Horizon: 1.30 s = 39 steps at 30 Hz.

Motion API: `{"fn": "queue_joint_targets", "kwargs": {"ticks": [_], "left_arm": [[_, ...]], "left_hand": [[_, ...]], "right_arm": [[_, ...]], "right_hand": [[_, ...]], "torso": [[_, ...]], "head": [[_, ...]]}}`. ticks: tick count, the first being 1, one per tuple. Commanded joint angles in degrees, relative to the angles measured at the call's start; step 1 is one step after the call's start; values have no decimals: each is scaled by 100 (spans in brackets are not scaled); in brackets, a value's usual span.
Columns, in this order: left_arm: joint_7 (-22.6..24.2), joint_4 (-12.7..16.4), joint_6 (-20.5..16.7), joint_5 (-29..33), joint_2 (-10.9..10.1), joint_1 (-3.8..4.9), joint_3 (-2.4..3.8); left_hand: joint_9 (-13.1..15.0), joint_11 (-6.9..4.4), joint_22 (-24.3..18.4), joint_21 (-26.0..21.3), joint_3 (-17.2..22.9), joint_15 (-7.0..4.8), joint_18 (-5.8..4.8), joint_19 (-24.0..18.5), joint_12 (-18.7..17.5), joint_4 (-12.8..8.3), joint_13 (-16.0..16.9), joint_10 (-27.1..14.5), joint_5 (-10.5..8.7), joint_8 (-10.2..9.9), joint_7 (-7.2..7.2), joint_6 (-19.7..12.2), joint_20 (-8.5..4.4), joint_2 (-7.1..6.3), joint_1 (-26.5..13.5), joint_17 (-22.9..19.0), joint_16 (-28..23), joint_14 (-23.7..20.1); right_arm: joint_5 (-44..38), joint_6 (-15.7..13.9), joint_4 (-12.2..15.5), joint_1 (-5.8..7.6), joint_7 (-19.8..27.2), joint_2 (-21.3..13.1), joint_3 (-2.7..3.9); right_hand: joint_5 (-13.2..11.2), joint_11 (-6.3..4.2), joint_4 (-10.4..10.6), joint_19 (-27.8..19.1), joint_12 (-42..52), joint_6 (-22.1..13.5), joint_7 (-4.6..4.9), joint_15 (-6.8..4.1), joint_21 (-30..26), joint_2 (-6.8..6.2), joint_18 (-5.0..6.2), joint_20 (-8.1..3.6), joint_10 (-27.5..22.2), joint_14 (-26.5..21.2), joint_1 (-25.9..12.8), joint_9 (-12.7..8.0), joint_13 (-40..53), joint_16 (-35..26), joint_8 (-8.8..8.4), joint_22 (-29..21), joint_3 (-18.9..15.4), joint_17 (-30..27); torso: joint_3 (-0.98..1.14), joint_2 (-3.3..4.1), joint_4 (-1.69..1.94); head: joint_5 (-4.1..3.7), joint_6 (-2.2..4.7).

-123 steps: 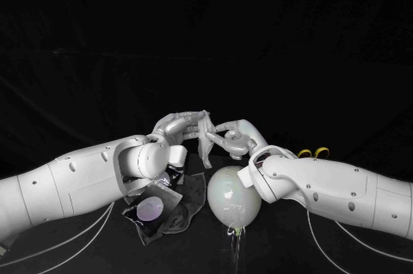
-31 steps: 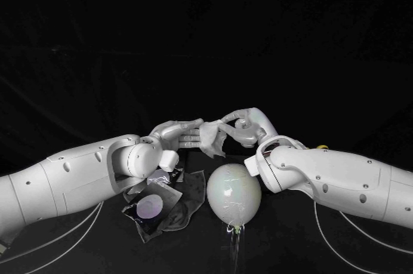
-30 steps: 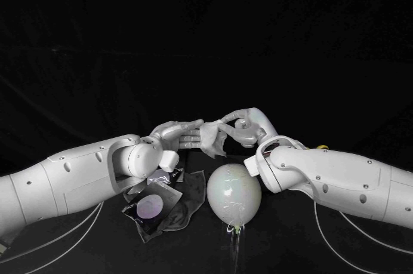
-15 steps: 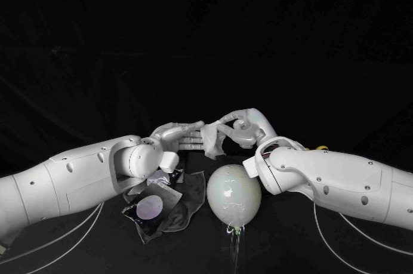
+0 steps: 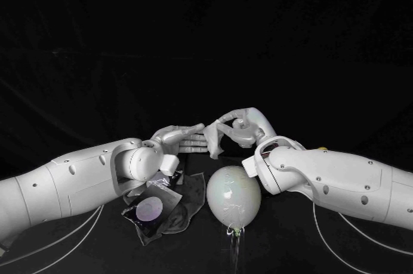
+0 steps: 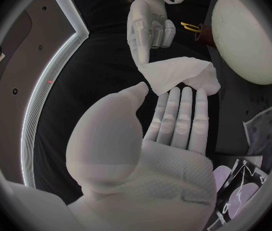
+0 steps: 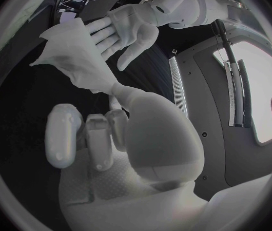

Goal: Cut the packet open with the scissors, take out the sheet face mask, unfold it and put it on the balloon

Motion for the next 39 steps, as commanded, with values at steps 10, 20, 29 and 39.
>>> {"fn": "queue_joint_targets", "kwargs": {"ticks": [10, 20, 29, 39], "left_arm": [[-14, -64, 413, -7, 85, -44, -75], [-75, -87, 474, -68, 102, -76, -122], [-15, -63, 605, -317, 116, -129, -136], [210, -57, 661, -471, 119, -149, -137]], "left_hand": [[-28, 83, 11, -15, -578, 67, -41, -206, 5, 496, -3, -304, 14, -118, 136, -98, 6, 36, -395, -39, -6, -216], [-14, 130, 16, 1, -892, 106, -85, -283, 43, 457, 6, -401, 12, -109, 205, -54, 8, 34, -62, -52, 16, -316], [31, 61, 20, 11, -1067, 79, -121, -342, 134, 350, 18, -411, 14, 0, 71, 206, 3, 83, 399, -29, 122, -389], [24, -22, 15, 0, -909, 29, -142, -402, 236, 164, 38, -326, 16, 42, -91, 435, 4, 311, 952, 10, 229, -370]], "right_arm": [[-25, -18, -49, 35, 84, 72, 18], [-16, -77, -84, 39, 113, 113, 28], [-11, -103, -122, 42, 119, 147, 36], [-11, -97, -189, 43, 96, 173, 38]], "right_hand": [[18, -60, 4, 18, 37, 15, -13, -47, 39, 63, -95, -20, 212, 609, -14, 339, 807, 23, 145, 1132, 31, 1509], [18, -60, 4, 18, 37, 15, -13, -47, 39, 63, -95, -20, 212, 609, -14, 339, 807, 23, 145, 1132, 31, 1509], [18, -60, 4, 18, 37, 15, -13, -47, 39, 63, -95, -20, 212, 609, -14, 339, 807, 23, 145, 1132, 31, 1509], [18, -61, -7, 19, 33, 9, -14, -48, 41, 58, -95, -21, 211, 609, -29, 345, 805, 23, 157, 1132, 51, 1509]], "torso": [[-8, 5, 3], [-2, 0, 2], [-1, 3, 4], [2, 2, 4]], "head": [[-2, 46], [-7, 48], [-12, 49], [-15, 45]]}}
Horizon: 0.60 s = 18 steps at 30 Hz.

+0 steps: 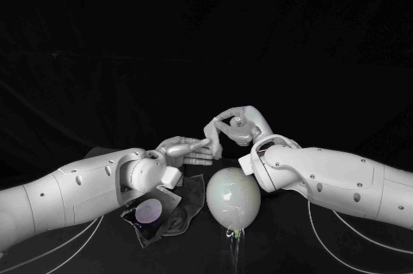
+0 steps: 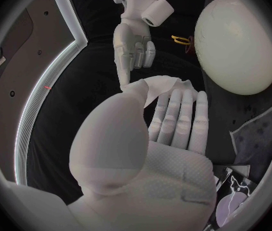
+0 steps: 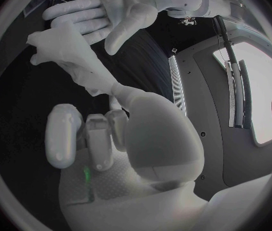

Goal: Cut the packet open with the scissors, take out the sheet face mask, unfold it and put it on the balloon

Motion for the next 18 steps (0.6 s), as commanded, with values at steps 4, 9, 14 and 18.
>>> {"fn": "queue_joint_targets", "kwargs": {"ticks": [4, 9, 14, 18], "left_arm": [[375, 9, 83, -167, 15, -3, 6], [478, 1, -12, -172, 28, -5, 7], [570, -2, -181, -170, 48, -5, 7], [636, -11, -366, -162, 66, -5, 8]], "left_hand": [[-7, -125, 8, 9, 194, -116, -49, -49, 170, -97, 39, 240, 17, 66, -101, 258, 13, 231, 372, 75, 186, 152], [-15, -208, 13, 25, 340, -183, -35, -35, 311, -158, 70, 455, 17, 83, -156, 411, 11, 335, 555, 145, 332, 247], [6, -296, 20, 47, 420, -246, -16, -5, 468, -220, 122, 663, 11, 145, -204, 594, 10, 416, 642, 213, 469, 326], [60, -384, 35, 98, 443, -317, 22, 78, 638, -309, 197, 822, 14, 234, -261, 758, 9, 479, 662, 310, 654, 429]], "right_arm": [[-29, -5, -22, 6, 50, 9, 8], [-29, 0, -22, 7, 45, 5, 8], [-29, 6, -17, 7, 39, -4, 8], [-29, 14, -10, 9, 30, -14, 8]], "right_hand": [[15, -60, 11, 12, 18, 42, -5, -49, 23, 27, -95, -12, 212, 609, -12, 345, 808, 25, 94, 1131, 35, 1508], [15, -60, 11, 12, 18, 42, -5, -49, 23, 27, -95, -12, 212, 609, -12, 345, 808, 25, 94, 1131, 35, 1508], [15, -60, 11, 12, 18, 42, -5, -49, 23, 27, -95, -12, 212, 609, -12, 345, 808, 25, 94, 1131, 35, 1508], [15, -60, 11, 12, 18, 42, -5, -49, 23, 27, -95, -12, 212, 609, -12, 345, 808, 25, 94, 1131, 35, 1508]], "torso": [[1, -2, -3], [-2, 3, 0], [1, 2, -3], [0, 0, -3]], "head": [[0, -5], [2, -12], [10, -20], [13, -25]]}}
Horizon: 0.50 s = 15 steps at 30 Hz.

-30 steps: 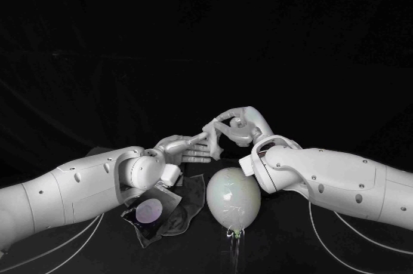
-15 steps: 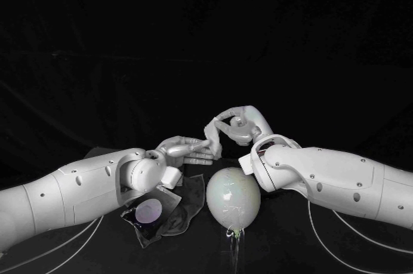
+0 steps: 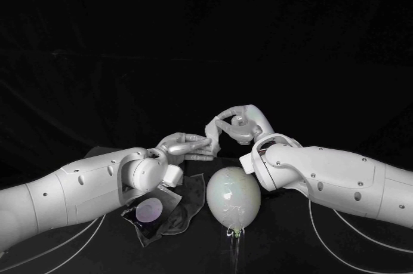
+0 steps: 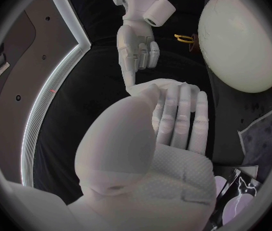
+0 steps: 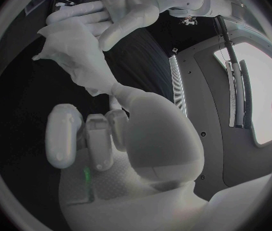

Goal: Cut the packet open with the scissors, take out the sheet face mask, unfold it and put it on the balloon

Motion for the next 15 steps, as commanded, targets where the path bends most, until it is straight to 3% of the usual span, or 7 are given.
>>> {"fn": "queue_joint_targets", "kwargs": {"ticks": [1, 15], "left_arm": [[254, 1, -260, -21, 22, 2, 7], [317, 24, -425, -23, -45, 0, 9]], "left_hand": [[71, -27, 9, 36, -9, -25, 29, 78, 81, -55, 43, 74, 17, 59, -20, 68, 19, 32, 9, 56, 99, 48], [289, -85, 43, 171, 236, -86, 123, 271, 425, -244, 254, 71, 16, 183, -25, 8, 8, 149, -60, 254, 461, 35]], "right_arm": [[-32, 19, 11, 5, 35, -7, 7], [-33, -1, -43, 10, 22, -60, 6]], "right_hand": [[29, -52, 11, 17, 24, 52, 5, -49, 24, 28, -95, 0, 221, 609, -12, 345, 805, 20, 92, 1128, 37, 1505], [29, -52, 11, 17, 24, 52, 5, -49, 24, 28, -95, 0, 221, 609, -12, 345, 805, 20, 92, 1128, 37, 1505]], "torso": [[0, -1, -2], [-2, 3, 2]], "head": [[2, -7], [-5, -14]]}}
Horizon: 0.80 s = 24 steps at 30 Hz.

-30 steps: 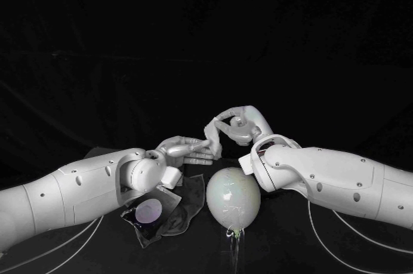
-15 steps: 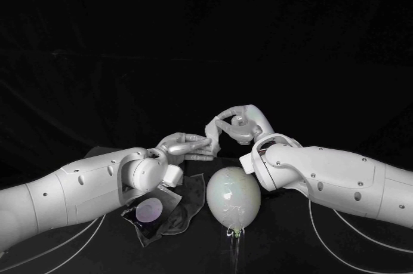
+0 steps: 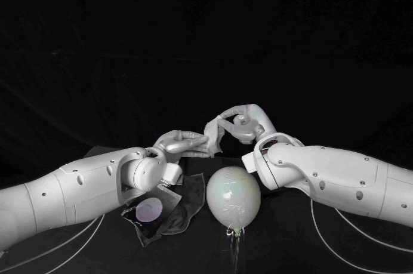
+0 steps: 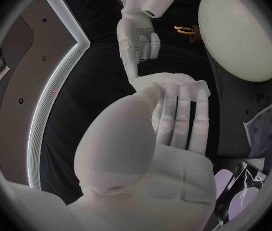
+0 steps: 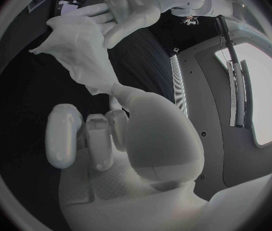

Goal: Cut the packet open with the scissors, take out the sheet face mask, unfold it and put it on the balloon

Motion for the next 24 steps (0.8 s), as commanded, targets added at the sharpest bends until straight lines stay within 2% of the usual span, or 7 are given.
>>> {"fn": "queue_joint_targets", "kwargs": {"ticks": [1, 11, 24], "left_arm": [[135, 14, -103, -17, -25, 2, 8], [48, 23, 73, -141, -82, 1, 7], [103, 32, 83, -176, -72, 1, 8]], "left_hand": [[226, -5, 6, 33, 48, -9, 107, 38, 62, -12, 44, -61, 28, 63, -6, -73, -4, 34, -52, 36, 62, -50], [362, -20, -2, 41, 43, -19, 106, 38, 194, -47, 131, -109, 24, 151, -24, -113, -3, -1, -159, 119, 205, -106], [420, -34, 0, 60, 48, -34, 116, 67, 261, -70, 174, -123, 22, 185, -40, -117, -8, -7, -186, 168, 288, -120]], "right_arm": [[-33, -8, -33, 6, 31, -15, 6], [-17, -3, -152, 8, 22, -24, 6], [-114, 363, -139, 19, -207, -7, 4]], "right_hand": [[14, -52, 10, 19, 28, 40, -7, -49, 24, 29, -95, -1, 221, 609, -11, 345, 808, 25, 92, 1132, 38, 1509], [14, -52, 10, 19, 28, 40, -7, -49, 24, 29, -95, -1, 221, 609, -11, 345, 808, 25, 92, 1132, 38, 1509], [14, -53, -7, 20, 27, 30, -8, -51, 27, 18, -95, -3, 223, 609, -37, 356, 809, 25, 111, 1132, 66, 1509]], "torso": [[0, 2, 5], [-3, 0, 4], [0, 1, 4]], "head": [[-7, -1], [-5, -13], [-6, -19]]}}
